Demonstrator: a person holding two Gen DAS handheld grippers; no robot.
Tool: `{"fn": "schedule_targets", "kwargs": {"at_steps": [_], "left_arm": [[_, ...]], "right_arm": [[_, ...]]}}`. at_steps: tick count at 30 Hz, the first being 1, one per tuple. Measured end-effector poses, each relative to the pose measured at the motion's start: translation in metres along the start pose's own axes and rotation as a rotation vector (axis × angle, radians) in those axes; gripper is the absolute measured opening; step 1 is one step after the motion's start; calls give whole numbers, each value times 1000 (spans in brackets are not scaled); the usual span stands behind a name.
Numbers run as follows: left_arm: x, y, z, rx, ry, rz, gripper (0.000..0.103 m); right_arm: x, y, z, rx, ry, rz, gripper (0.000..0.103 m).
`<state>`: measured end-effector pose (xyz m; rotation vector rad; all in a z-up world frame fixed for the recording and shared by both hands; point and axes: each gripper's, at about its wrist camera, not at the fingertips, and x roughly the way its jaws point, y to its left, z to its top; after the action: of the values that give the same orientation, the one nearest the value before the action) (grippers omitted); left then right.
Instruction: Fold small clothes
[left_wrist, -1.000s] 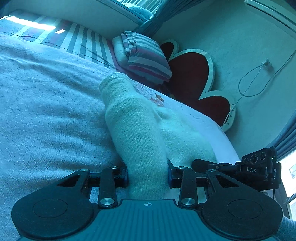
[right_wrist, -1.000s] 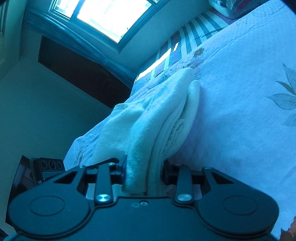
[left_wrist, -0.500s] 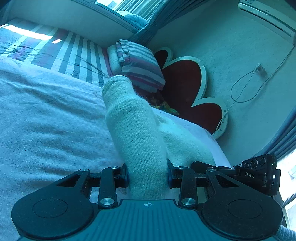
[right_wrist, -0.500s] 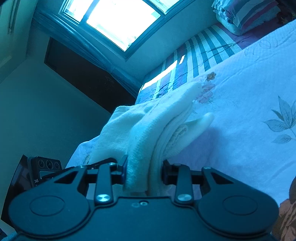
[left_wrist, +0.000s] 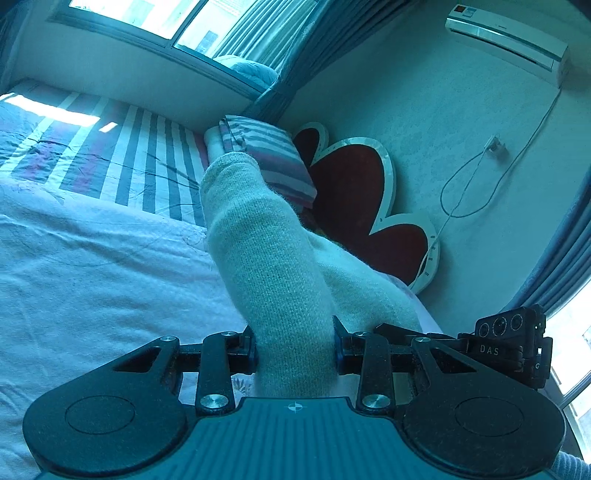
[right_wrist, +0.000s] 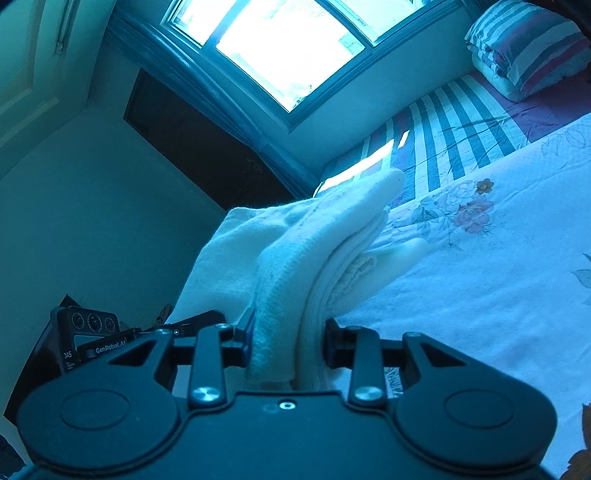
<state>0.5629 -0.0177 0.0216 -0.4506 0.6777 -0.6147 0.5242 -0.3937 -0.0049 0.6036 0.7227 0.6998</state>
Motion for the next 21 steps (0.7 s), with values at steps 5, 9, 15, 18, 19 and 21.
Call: {"fn": "schedule_targets", "kwargs": {"at_steps": [5, 9, 15, 18, 19, 21], "left_arm": [[-33, 29, 4, -8, -14, 10, 35], [-65, 62, 5, -19, -16, 21, 35], [-106, 111, 4, -36, -17, 48, 35], [-121, 132, 5, -42, -11, 60, 35], [-124, 139, 6, -41, -8, 64, 35], [-131, 152, 7, -41, 1, 71, 35]], "right_arm": [[30, 27, -11, -7, 11, 5, 34], [56, 49, -20, -11, 27, 2, 34], [100, 75, -32, -13, 67, 15, 34], [120, 83, -38, -6, 80, 18, 34], [127, 88, -42, -4, 85, 18, 34], [140, 93, -46, 0, 94, 16, 34]]}}
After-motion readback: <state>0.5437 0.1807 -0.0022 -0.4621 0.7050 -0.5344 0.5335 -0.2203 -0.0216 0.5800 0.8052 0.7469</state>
